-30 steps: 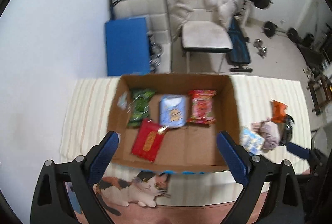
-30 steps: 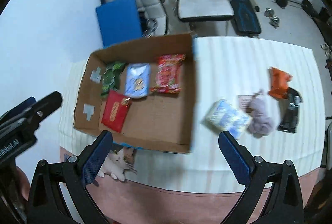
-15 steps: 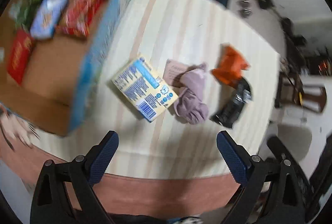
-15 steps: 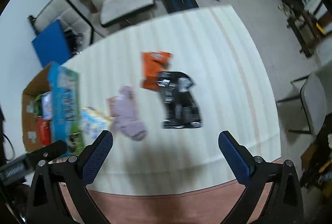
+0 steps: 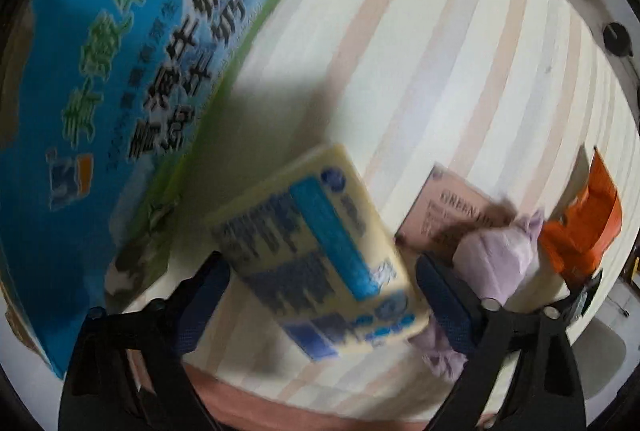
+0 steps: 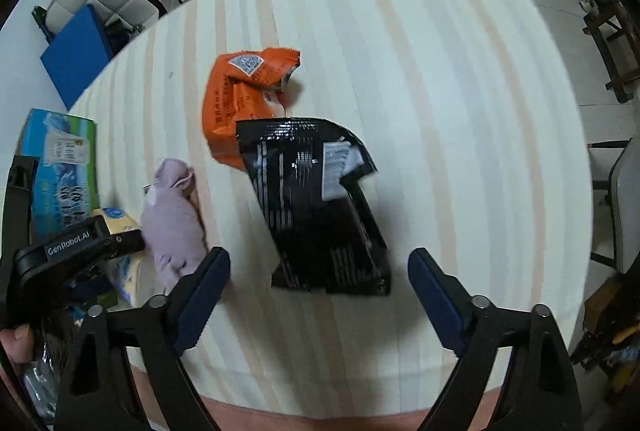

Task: Organize soft objects
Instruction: 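Grasp the yellow milk carton with the left tool while the right tool grasps the black bag, then place the carton and black bag into the box and open both tools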

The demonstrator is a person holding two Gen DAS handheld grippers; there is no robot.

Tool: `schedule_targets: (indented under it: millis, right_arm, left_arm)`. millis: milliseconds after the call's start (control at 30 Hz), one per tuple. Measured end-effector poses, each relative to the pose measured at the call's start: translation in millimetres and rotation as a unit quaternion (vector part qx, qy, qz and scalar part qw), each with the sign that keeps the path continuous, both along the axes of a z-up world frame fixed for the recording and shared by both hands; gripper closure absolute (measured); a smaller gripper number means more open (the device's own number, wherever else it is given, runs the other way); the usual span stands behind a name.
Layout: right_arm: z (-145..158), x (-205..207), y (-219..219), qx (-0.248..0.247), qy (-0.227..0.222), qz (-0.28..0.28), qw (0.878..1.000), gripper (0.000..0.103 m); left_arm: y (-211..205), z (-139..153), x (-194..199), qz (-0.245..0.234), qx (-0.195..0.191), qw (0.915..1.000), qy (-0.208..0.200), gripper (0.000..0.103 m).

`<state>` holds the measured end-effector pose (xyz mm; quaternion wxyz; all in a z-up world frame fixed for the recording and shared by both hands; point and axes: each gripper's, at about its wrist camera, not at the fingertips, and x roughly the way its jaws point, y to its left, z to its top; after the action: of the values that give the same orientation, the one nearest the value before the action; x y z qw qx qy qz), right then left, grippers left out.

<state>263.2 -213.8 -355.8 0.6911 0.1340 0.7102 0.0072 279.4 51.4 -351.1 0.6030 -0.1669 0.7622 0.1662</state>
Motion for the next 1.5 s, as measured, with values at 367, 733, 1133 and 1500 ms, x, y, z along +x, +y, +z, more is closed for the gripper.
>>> schedule_targets:
  millis: [367,733,1133,1500]
  right_arm:
    - [-33,3,4,-0.02,0.039,0.023,0.999,0.048]
    - [-44,-27,-4,-0.021,0.078,0.041,0.996,0.048]
    - [-3,-57,29,-0.013,0.041,0.038,0.998,0.054]
    - [143,-77,117,0.087,-0.06,0.06,0.993,0.055]
  left_arm:
    - [-49,-1,-11,-0.123,0.019,0.9921,-0.016,0.037]
    - [-91,-15,-38,-0.199,0.022,0.9796,-0.017,0.038]
    - [-36,70,-80,-0.232,-0.02,0.9675,-0.099,0.041]
    - [72,212,-96,-0.264,-0.04,0.9413,-0.207,0.041]
